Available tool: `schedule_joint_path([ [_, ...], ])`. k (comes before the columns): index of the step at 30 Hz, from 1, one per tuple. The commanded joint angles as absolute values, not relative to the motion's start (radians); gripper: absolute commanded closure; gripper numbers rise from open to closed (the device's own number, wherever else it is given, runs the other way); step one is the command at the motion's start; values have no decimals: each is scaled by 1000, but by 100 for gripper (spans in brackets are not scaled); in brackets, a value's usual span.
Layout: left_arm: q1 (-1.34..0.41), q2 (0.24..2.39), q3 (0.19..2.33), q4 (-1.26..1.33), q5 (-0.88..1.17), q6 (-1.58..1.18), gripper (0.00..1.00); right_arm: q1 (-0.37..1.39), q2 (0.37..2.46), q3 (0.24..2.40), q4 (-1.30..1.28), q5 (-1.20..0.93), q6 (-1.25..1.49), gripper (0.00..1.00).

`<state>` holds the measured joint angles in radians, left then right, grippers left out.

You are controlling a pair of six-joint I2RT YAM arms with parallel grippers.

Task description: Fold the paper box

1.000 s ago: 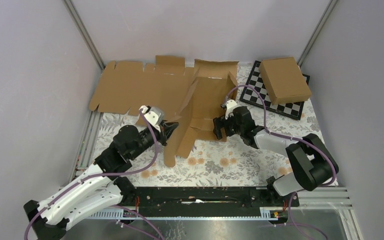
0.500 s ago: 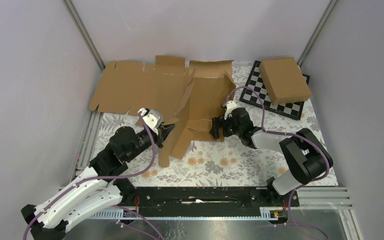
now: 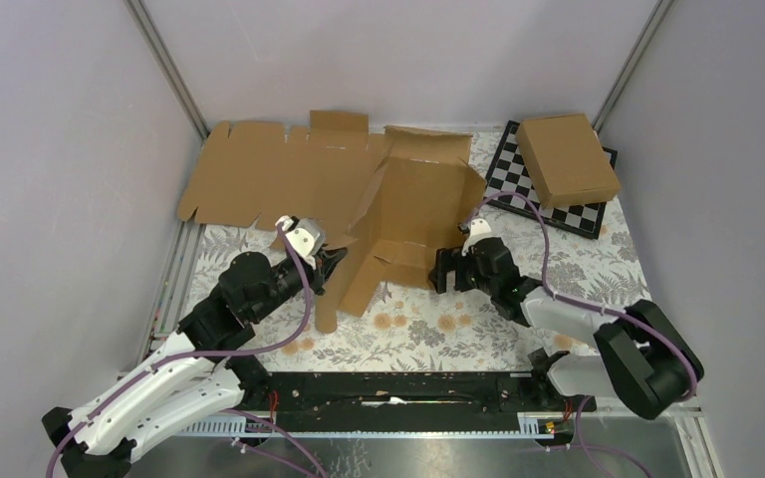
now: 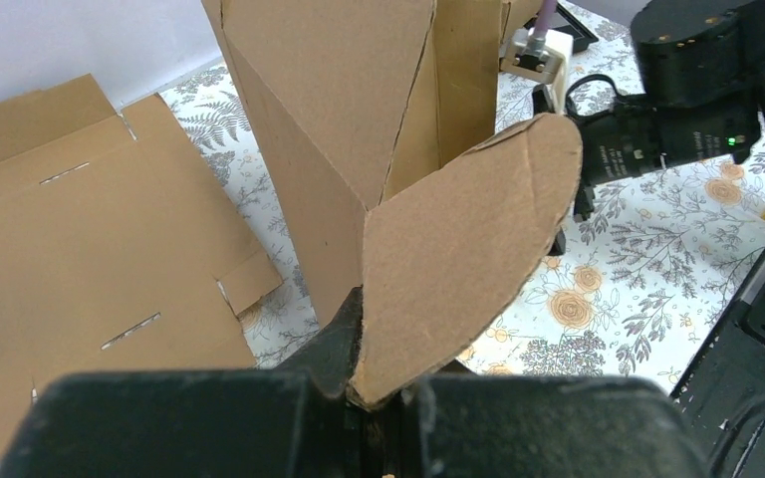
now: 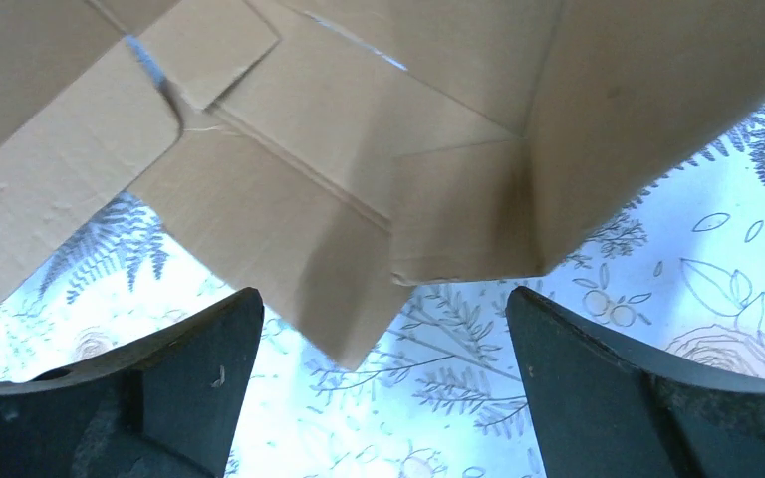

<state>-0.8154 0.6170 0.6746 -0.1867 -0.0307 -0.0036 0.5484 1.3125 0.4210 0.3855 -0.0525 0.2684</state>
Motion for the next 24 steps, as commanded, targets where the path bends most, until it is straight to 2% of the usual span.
schedule_joint_path([
  [1, -812, 616, 702, -217, -69, 3, 100, 630, 1213, 403, 297, 74, 290, 0],
  [8, -813, 601, 698, -215, -105, 3, 100, 741, 1042, 368, 179, 160, 343, 0],
  [13, -813, 603, 700, -213, -92, 3, 100, 858, 1000, 323, 231, 163, 340, 0],
  [17, -813, 596, 695, -213, -91, 3, 100, 923, 1085, 414, 215, 212, 225, 0],
  [24, -813, 592, 691, -225, -96, 3, 100, 931, 1321, 651, 161, 242, -99, 0],
])
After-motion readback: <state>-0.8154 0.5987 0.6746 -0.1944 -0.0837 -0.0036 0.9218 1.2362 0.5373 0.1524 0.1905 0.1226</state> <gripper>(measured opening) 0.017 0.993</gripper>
